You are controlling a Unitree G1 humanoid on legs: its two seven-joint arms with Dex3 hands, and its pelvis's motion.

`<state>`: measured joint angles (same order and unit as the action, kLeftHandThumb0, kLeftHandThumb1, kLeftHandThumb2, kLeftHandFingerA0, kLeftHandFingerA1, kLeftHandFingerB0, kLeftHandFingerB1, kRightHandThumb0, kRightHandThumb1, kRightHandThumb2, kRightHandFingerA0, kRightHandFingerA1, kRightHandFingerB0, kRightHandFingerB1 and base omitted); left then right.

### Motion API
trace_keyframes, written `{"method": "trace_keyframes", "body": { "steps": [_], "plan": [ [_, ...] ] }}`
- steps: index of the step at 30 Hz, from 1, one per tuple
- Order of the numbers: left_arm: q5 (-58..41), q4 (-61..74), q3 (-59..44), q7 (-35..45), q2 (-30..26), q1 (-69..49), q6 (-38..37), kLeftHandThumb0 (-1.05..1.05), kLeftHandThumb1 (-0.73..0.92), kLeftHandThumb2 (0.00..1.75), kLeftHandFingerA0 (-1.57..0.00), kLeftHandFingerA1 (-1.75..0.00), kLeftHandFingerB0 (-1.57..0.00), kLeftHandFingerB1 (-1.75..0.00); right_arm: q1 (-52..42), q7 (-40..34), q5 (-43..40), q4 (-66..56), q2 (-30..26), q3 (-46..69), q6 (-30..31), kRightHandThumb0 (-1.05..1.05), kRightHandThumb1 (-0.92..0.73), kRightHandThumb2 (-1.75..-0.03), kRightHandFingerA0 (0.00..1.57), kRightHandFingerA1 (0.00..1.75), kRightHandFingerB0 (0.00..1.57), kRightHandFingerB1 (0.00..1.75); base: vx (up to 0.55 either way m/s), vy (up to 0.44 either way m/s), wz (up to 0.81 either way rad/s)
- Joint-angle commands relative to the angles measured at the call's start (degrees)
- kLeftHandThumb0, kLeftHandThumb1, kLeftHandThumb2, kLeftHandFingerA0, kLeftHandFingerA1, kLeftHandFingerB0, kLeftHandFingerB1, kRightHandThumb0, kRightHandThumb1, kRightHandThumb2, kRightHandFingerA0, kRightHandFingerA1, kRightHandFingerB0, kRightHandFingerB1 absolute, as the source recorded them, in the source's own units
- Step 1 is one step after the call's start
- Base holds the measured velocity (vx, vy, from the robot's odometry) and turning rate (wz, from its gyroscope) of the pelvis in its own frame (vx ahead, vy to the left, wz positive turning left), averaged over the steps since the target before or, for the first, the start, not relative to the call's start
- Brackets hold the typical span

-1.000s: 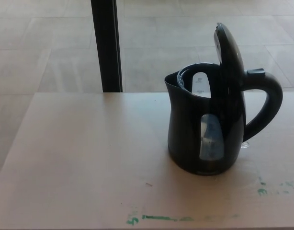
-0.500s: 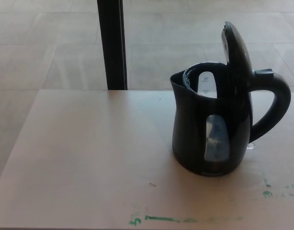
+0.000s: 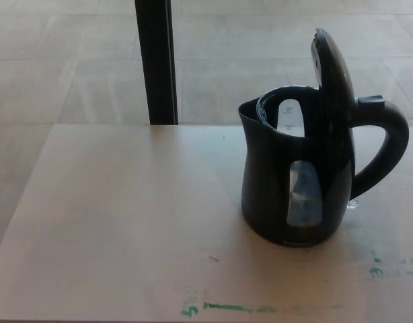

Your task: The robot uses its right hand to push down on the lid of a kettle kept in the middle of the desk to close it

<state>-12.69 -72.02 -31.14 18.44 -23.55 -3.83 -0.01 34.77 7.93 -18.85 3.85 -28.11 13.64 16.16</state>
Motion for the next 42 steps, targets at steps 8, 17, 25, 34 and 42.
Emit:
{"method": "trace_keyframes", "body": {
  "steps": [8, 17, 25, 34, 42],
  "plan": [
    [-1.21, -0.41, 0.6, 1.49, -2.26, -0.21, 0.55, -0.88, 0.92, 0.68, -0.47, -0.46, -0.36, -0.4, 11.65, 0.69, 9.84, 12.68, 1.45, -10.5, -0.72, -0.7, -0.86, -0.66, 0.64, 0.53, 0.56, 0.45, 0.0, 0.0, 0.0],
    [-2.13, -0.55, 0.66, 0.7, -2.38, -0.53, 0.42, -0.88, 0.91, 0.68, -0.48, -0.46, -0.37, -0.4, 18.97, 1.37, 14.27, 23.27, 2.4, -13.99, -4.31, -0.69, -0.85, -0.65, 0.6, 0.52, 0.52, 0.45, 0.0, 0.0, 0.0],
    [-2.31, -0.47, 1.29, 2.2, -2.82, -0.93, 0.71, -0.89, 0.92, 0.68, -0.46, -0.45, -0.33, -0.39, 22.79, 0.45, 20.63, 31.28, 2.32, -18.78, -8.99, -0.68, -0.88, -0.66, 0.61, 0.49, 0.51, 0.44, 0.0, 0.0, 0.0],
    [-1.55, 0.15, 2.95, 2.02, -3.09, -1.65, 0.4, -0.9, 0.82, 0.79, -0.47, -0.5, -0.37, -0.44, 24.05, 0.31, 25.59, 33.7, 7.3, -24.29, -10.69, -0.67, -0.84, -0.65, 0.58, 0.5, 0.54, 0.42, 0.0, 0.0, 0.0],
    [-1.99, 0.13, 3.91, 2.94, -3.36, -1.46, -0.06, -0.87, 0.92, 0.68, -0.48, -0.44, -0.38, -0.38, 26.7, 1.43, 32.38, 33.13, 10.11, -32.72, -11.68, -0.73, -0.85, -0.65, 0.57, 0.65, 0.53, 0.45, 0.0, 0.0, 0.0]
  ]
}}
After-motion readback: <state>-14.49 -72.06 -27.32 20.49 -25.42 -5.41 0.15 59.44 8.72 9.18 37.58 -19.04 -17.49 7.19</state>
